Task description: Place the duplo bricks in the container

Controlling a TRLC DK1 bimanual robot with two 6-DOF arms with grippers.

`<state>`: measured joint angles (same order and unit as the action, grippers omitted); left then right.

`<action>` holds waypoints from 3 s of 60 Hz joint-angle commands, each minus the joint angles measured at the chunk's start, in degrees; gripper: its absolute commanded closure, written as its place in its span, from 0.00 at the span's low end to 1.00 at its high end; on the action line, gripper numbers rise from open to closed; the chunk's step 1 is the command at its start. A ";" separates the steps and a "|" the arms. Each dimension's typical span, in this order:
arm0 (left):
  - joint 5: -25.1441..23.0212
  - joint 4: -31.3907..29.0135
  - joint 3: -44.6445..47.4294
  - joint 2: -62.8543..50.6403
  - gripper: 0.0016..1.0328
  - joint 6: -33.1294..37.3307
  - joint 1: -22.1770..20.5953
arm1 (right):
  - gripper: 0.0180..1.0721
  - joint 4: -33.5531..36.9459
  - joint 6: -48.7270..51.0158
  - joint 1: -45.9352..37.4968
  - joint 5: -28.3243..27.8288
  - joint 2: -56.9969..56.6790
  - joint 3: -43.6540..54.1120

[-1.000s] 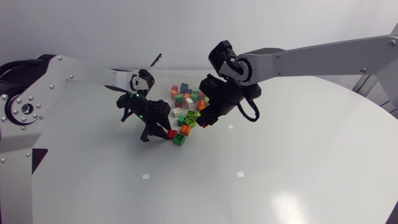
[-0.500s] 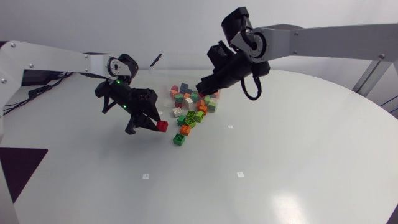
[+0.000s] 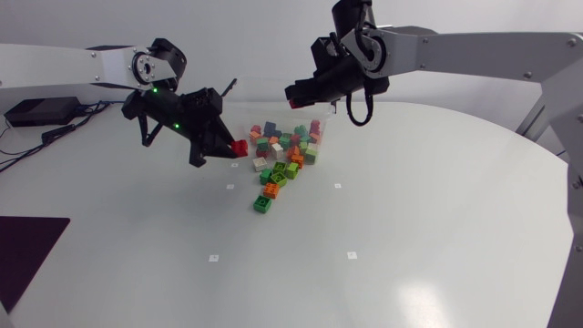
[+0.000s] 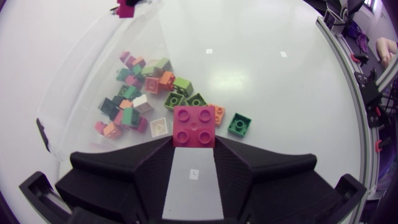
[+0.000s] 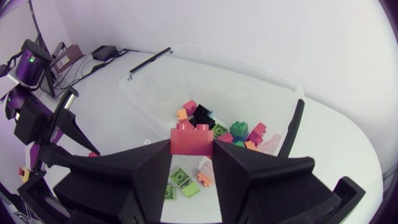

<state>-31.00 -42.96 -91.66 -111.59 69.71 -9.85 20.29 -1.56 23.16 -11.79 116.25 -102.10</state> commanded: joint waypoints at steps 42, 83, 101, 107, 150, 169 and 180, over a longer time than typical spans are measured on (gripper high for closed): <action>7.01 20.28 -20.14 -10.93 0.71 -33.77 -3.34 | 0.14 -0.52 -6.44 -2.68 6.43 11.37 -14.26; 14.83 21.08 -31.83 -21.12 0.05 -43.52 -6.59 | 0.14 -9.92 -4.06 -1.10 4.23 -11.22 19.58; 14.83 25.91 -12.14 -5.92 0.05 -41.76 -5.27 | 0.14 -11.07 2.00 4.18 2.48 -14.82 29.16; 15.01 27.93 -4.41 -0.82 0.05 -41.68 -5.27 | 0.14 -11.15 2.44 4.53 2.39 -14.82 30.74; 28.81 10.79 11.68 -1.00 0.08 -59.52 -17.22 | 0.14 -12.56 2.09 4.09 2.65 -21.24 38.12; 30.74 9.12 10.27 -7.41 0.13 -64.18 -18.89 | 0.14 -12.74 2.09 4.00 3.00 -23.26 40.05; 30.65 7.54 7.81 -10.49 0.21 -66.72 -19.42 | 0.14 -12.74 1.74 3.91 3.09 -23.79 40.41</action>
<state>-0.73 -34.44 -81.91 -120.03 5.52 -28.51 8.29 0.25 27.31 -8.95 93.76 -63.51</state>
